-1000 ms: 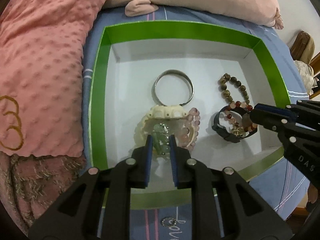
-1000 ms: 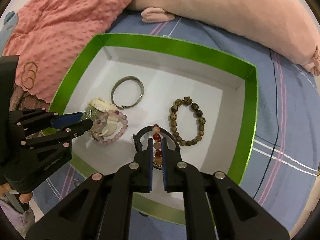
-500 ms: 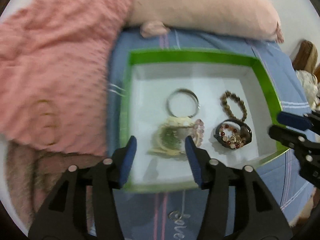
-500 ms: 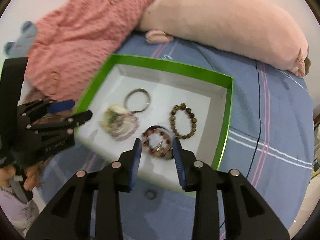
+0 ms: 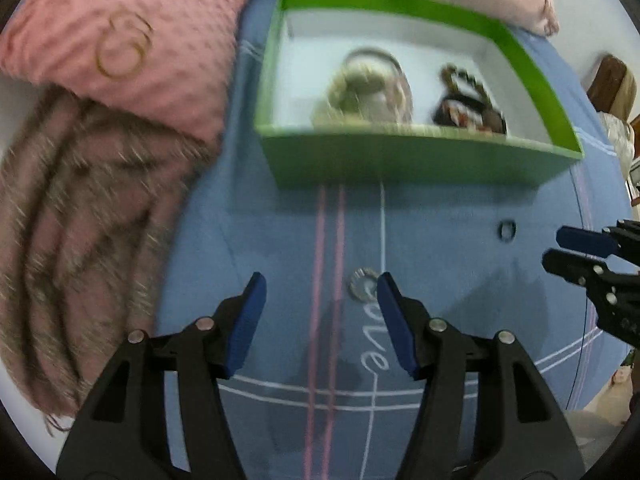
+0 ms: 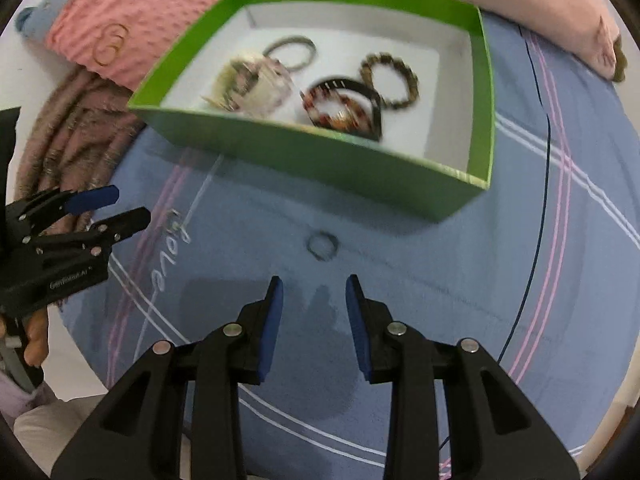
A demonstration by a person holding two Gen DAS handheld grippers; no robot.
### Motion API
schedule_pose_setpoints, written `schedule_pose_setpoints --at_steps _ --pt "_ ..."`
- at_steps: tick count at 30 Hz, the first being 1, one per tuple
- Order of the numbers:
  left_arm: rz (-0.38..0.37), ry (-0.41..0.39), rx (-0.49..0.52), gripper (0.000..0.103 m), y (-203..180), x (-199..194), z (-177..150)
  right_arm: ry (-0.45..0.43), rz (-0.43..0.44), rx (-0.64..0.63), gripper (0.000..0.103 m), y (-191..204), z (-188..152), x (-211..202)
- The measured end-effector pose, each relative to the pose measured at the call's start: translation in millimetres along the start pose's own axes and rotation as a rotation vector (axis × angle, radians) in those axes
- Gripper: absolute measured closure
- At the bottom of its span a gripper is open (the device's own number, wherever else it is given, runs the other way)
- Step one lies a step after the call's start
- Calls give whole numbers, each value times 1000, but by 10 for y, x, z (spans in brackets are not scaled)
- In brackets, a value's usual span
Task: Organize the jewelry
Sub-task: 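Move the left tool to the silver rhinestone ring while the right tool approaches the dark ring, then close the left tool on the rhinestone ring while the right tool grips the dark ring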
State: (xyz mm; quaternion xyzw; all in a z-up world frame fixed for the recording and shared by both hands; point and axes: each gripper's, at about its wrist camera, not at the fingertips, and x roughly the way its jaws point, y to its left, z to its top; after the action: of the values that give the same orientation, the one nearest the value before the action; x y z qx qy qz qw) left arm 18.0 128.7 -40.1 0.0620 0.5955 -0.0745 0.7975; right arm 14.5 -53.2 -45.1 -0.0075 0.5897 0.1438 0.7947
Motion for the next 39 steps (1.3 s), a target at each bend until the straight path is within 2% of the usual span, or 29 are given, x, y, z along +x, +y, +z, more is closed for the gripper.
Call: schedule_pose_setpoints --at_steps 3,10,19,30,34,39 --pt "14 -1 18 44 -94 78 -24 7 -6 -10 70 24 -17 20" --pt "-13 17 29 44 -210 221 5 0 1 -16 70 101 20 145" --pt "-27 20 25 44 -306 270 4 -6 -82 -46 70 156 203 371" --pt "-47 26 -3 44 -100 239 -105 12 -141 -97 71 299 249 545" --pt "-45 31 2 44 -75 244 -101 14 -135 -86 82 315 216 539" --pt "-49 35 23 45 -126 261 -96 14 -121 -72 82 314 149 494"
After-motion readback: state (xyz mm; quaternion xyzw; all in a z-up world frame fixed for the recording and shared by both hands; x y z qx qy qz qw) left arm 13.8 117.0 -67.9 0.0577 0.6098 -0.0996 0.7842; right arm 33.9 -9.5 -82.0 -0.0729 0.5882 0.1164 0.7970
